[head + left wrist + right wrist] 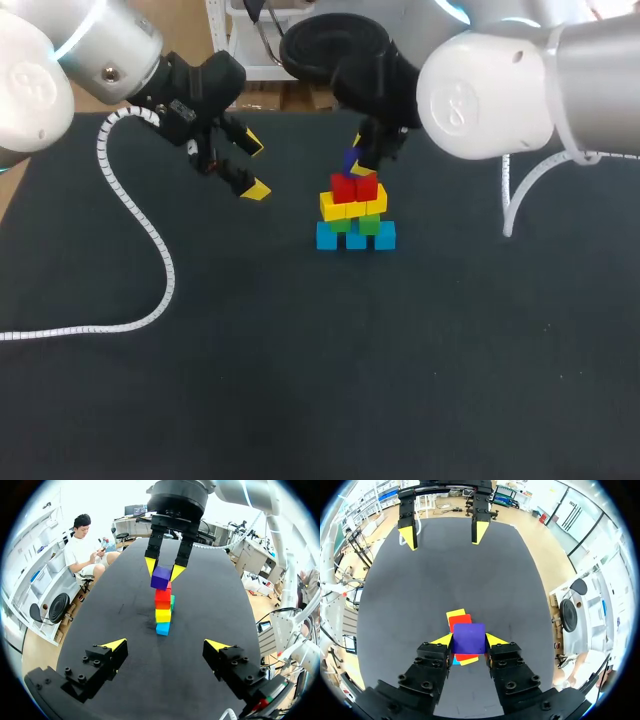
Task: Place the blue cubes, place green cubes on the blue cubes, place the yellow cubes on the green cubes, then place the red cubes on the yellow cubes, and place purple cube on the red cubes.
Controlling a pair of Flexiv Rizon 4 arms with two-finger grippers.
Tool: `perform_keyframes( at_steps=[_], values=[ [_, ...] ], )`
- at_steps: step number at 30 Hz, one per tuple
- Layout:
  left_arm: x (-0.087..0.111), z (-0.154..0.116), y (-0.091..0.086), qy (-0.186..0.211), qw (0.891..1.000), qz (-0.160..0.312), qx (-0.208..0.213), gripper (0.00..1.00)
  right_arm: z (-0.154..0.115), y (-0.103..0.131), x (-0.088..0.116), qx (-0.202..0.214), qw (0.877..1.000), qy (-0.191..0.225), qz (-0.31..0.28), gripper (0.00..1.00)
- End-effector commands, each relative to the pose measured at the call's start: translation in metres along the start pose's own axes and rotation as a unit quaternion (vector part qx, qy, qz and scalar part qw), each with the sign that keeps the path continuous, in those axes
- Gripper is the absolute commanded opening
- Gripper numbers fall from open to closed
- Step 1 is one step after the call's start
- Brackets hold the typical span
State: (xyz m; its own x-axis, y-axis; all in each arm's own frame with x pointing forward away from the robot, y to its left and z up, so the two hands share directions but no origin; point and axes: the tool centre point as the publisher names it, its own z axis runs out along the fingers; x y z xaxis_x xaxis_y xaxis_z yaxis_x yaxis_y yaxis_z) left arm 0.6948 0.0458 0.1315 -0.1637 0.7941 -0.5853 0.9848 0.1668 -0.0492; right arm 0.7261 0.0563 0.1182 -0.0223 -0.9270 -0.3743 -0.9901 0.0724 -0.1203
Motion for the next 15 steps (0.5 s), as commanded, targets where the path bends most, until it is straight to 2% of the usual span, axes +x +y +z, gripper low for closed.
perform_keyframes(
  at_steps=[1, 15],
  values=[
    [0.0003, 0.0001, 0.002, 0.0, 1.0, 0.001, 0.002, 1.0, -0.0029, 0.0066, 0.0021, 0.002, 1.0, 0.0, -0.002, 0.0],
    [0.0003, 0.0001, 0.002, 0.0, 1.0, 0.001, 0.002, 1.0, 0.0063, 0.0048, 0.0016, -0.012, 1.0, 0.007, -0.005, 0.0]
  ],
)
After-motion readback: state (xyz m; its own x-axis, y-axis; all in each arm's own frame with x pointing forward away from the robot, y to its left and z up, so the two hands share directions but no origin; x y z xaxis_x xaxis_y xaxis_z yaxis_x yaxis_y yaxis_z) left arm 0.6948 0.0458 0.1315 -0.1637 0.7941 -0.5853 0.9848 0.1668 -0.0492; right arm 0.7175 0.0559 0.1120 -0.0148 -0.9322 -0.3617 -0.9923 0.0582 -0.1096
